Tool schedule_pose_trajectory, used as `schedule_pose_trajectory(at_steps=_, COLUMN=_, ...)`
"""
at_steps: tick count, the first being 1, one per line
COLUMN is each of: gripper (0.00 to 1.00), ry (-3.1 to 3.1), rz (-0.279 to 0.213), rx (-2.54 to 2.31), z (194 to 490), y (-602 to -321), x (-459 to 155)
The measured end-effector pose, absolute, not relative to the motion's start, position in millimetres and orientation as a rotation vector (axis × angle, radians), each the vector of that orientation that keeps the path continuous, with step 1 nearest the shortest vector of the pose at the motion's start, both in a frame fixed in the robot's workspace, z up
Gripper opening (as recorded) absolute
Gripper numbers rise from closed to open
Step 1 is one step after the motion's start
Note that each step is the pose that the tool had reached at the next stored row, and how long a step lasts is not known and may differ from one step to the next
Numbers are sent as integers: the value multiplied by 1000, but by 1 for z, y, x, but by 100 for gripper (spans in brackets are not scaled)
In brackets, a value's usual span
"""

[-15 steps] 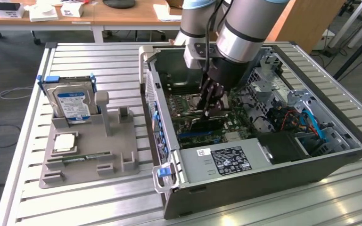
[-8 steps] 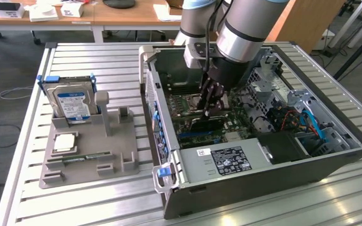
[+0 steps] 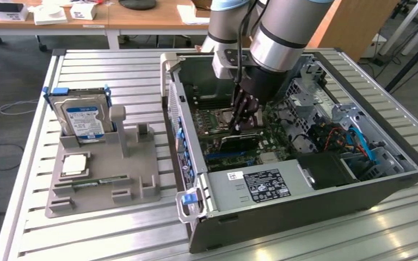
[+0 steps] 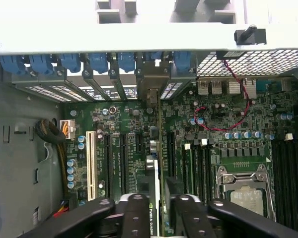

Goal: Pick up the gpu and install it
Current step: 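Press down on the gpu until it lock into place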

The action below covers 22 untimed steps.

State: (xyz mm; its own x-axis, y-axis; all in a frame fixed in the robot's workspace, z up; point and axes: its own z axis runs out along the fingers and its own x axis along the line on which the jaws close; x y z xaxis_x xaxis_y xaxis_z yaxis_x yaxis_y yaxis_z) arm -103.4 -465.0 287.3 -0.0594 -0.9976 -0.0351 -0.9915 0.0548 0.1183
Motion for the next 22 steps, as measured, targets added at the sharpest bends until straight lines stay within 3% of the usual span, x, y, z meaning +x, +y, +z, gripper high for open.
schedule_pose_trajectory(at_steps=1, gripper=26, ry=-2240, rz=-170, rx=2115, z=287, y=-465, x=-103)
schedule_pose_trajectory(at_steps=3, gripper=15, ry=-2240, rz=-170, rx=2115, z=287, y=-465, x=-103)
schedule_pose_trajectory(at_steps=5, gripper=11, ry=-2240, rz=-170, rx=2115, z=287, y=-465, x=-103)
schedule_pose_trajectory(at_steps=22, gripper=11, ry=-2219, rz=-174, rx=2141, z=287, y=-465, x=-106)
